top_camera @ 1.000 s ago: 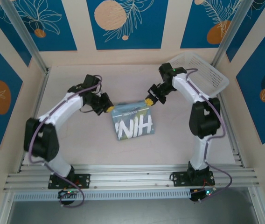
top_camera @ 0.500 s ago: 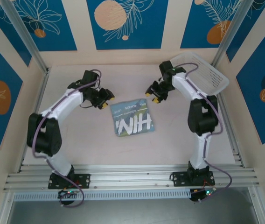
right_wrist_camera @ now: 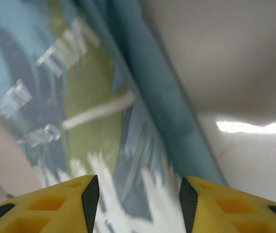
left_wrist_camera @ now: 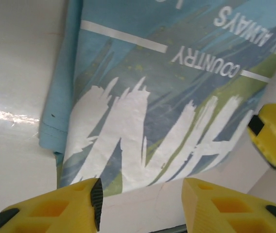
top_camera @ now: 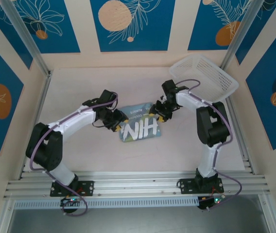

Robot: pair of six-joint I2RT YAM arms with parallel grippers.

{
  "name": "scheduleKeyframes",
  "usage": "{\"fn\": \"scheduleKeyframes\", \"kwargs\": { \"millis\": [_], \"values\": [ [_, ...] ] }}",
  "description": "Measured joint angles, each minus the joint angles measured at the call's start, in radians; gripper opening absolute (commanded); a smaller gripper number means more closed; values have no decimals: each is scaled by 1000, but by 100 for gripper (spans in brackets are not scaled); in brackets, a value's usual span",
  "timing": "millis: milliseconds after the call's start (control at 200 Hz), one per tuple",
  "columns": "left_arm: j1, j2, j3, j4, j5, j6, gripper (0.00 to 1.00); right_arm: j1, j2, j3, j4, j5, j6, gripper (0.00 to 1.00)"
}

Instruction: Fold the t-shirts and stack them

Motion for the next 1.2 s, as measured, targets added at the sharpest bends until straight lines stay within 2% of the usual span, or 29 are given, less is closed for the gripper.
{"fn": "scheduleKeyframes", "kwargs": {
  "millis": [120, 200, 290, 430, 540, 610, 700, 890, 995, 1110, 1200],
  "values": [
    [0, 19, 7, -30, -8, -6, 55, 1, 71, 55, -13, 45, -32, 56],
    [-5, 17, -5, -20, 1, -42, 57, -1, 74, 40, -18, 45, -41, 53],
    [-25, 0, -49, 15, 4, -112, 65, 0, 84, 36, -17, 30, -48, 48],
    [-142, -66, -136, 86, -9, -294, 76, 9, 114, 32, -2, -14, -26, 39],
    [-259, -132, -193, 156, -75, -462, 81, 18, 122, 19, 52, -90, 48, 38],
    [-314, -159, -215, 197, -130, -540, 81, 35, 123, 15, 77, -129, 97, 38],
    [-367, -167, -239, 268, -218, -607, 78, 60, 123, 16, 87, -160, 142, 45],
    [-448, -105, -243, 369, -380, -678, 76, 52, 85, -17, 50, -181, 165, 55],
    [-469, -46, -243, 409, -446, -716, 74, 4, -26, -84, 21, -177, 163, 57],
    [-485, 2, -240, 421, -499, -728, 77, -48, -179, -123, -6, -177, 150, 56],
    [-497, 27, -238, 425, -527, -734, 73, -77, -277, -124, -12, -180, 138, 56]
  ]
}}
